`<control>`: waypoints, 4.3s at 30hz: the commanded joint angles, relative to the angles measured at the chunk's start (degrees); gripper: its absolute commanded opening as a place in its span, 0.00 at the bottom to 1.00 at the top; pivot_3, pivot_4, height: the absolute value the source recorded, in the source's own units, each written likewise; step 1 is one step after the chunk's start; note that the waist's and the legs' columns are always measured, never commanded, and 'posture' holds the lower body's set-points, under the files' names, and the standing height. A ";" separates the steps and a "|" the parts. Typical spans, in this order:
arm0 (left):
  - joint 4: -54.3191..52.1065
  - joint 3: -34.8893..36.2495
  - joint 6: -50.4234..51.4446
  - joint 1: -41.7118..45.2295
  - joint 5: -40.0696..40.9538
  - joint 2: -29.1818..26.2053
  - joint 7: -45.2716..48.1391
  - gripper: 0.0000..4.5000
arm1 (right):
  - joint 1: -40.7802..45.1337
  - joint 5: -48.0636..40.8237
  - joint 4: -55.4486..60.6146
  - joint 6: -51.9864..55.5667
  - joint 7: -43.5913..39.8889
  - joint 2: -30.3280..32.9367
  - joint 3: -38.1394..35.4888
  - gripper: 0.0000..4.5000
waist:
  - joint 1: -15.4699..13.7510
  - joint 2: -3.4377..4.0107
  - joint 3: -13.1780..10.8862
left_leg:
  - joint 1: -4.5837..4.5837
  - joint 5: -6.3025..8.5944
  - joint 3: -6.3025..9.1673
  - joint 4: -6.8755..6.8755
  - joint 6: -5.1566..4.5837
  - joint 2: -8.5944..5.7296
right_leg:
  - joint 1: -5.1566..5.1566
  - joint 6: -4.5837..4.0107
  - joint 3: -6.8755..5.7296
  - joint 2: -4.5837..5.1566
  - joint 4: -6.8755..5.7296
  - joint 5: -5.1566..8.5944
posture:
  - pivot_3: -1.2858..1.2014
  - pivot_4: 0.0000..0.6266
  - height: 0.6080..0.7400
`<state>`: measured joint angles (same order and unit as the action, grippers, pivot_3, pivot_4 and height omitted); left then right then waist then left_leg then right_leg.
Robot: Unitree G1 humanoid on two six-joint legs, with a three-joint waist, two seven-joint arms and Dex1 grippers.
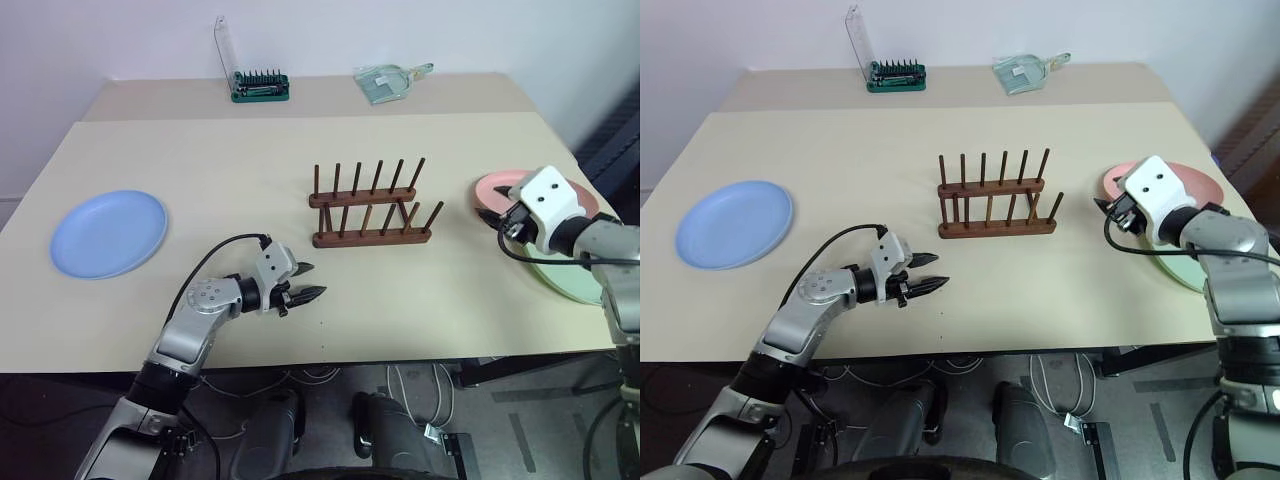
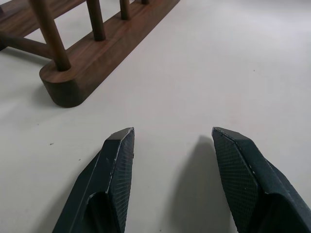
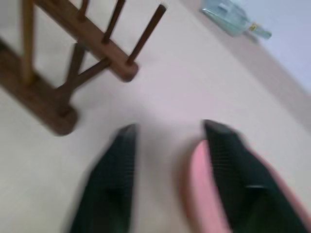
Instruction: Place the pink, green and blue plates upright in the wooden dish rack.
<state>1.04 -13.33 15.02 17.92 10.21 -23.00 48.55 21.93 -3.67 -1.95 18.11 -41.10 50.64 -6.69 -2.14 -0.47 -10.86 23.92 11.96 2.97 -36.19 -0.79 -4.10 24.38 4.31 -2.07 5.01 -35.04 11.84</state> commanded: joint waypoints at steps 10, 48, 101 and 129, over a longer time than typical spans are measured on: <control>-6.53 -0.45 1.41 -0.64 3.41 1.04 2.06 0.58 | 21.94 16.37 -40.20 -12.62 3.66 -1.42 14.87 0.99 | 0.21 0.01 -0.01 | 0.15 -0.01 -0.06 0.01 -0.01 -0.02 | 0.18 -0.16 0.00 -0.01 -0.02 -0.11 | 0.52 0.24 0.97; -9.76 2.05 0.84 -0.74 7.89 1.92 2.56 0.58 | 23.15 -60.96 11.85 39.90 28.17 -23.95 -23.11 0.01 | 1.41 0.22 -0.12 | 0.25 0.01 0.04 -0.02 -0.05 -0.02 | 0.25 -0.15 0.10 -0.01 -0.06 -0.12 | 0.52 0.24 0.97; -8.98 0.24 2.09 0.20 8.08 2.49 5.18 0.58 | -18.52 -14.78 6.39 23.60 14.30 10.41 -3.12 0.73 | 1.20 0.27 -0.10 | 0.28 0.15 -0.46 -0.25 -0.30 0.07 | 0.22 0.16 0.15 0.06 -0.07 0.06 | 0.52 0.24 0.97; -8.92 0.13 1.50 -0.94 7.57 3.46 3.78 0.58 | 22.92 -66.80 28.15 26.96 21.39 -19.59 -11.00 0.01 | 1.30 0.20 -0.17 | 0.46 0.31 -0.51 -0.51 -0.56 0.04 | 0.29 0.27 0.24 0.18 -0.06 -0.15 | 0.52 0.24 0.97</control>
<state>-6.76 -12.84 17.17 16.62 17.60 -19.77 52.32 43.60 -62.89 24.09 43.61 -22.58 31.78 -15.01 -0.85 -0.27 -11.03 24.39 12.28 2.46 -36.74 -1.36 -4.06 24.66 4.57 -1.84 5.21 -35.10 11.70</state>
